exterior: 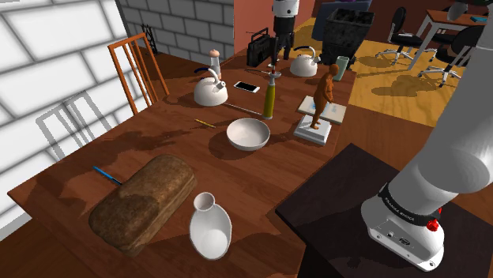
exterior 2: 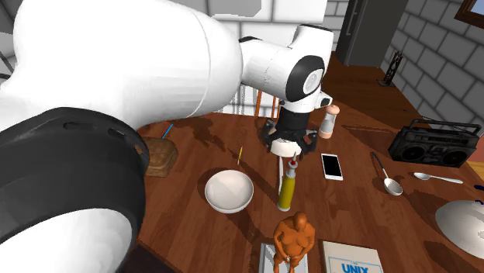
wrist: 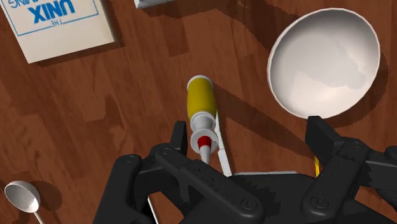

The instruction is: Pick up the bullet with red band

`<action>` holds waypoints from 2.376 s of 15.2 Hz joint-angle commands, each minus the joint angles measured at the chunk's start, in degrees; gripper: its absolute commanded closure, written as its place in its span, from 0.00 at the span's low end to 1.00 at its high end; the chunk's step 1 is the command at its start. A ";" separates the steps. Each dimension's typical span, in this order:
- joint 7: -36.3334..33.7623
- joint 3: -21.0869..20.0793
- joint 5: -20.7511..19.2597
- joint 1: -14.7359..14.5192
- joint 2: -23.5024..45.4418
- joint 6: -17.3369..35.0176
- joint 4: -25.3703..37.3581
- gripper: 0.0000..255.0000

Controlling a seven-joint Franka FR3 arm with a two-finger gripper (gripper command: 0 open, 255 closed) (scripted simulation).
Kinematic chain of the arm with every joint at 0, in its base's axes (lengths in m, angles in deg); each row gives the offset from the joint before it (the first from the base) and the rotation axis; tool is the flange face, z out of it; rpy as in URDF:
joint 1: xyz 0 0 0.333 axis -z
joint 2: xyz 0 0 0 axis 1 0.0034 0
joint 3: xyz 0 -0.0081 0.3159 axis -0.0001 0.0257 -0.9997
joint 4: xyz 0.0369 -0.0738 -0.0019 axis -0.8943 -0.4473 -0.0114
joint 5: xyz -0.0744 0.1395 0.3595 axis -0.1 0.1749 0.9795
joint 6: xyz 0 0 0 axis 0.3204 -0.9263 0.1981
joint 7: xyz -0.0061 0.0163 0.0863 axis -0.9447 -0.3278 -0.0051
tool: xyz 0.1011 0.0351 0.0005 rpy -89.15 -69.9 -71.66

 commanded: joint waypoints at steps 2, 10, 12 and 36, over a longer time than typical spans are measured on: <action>1.58 -0.01 1.37 1.03 8.57 -2.42 9.10 0.00; 2.82 -0.33 2.51 2.09 17.60 -2.04 16.03 0.00; 2.89 -0.36 2.56 2.08 18.02 -0.73 15.14 0.00; 2.49 -0.25 2.32 2.20 16.31 -8.57 21.27 1.00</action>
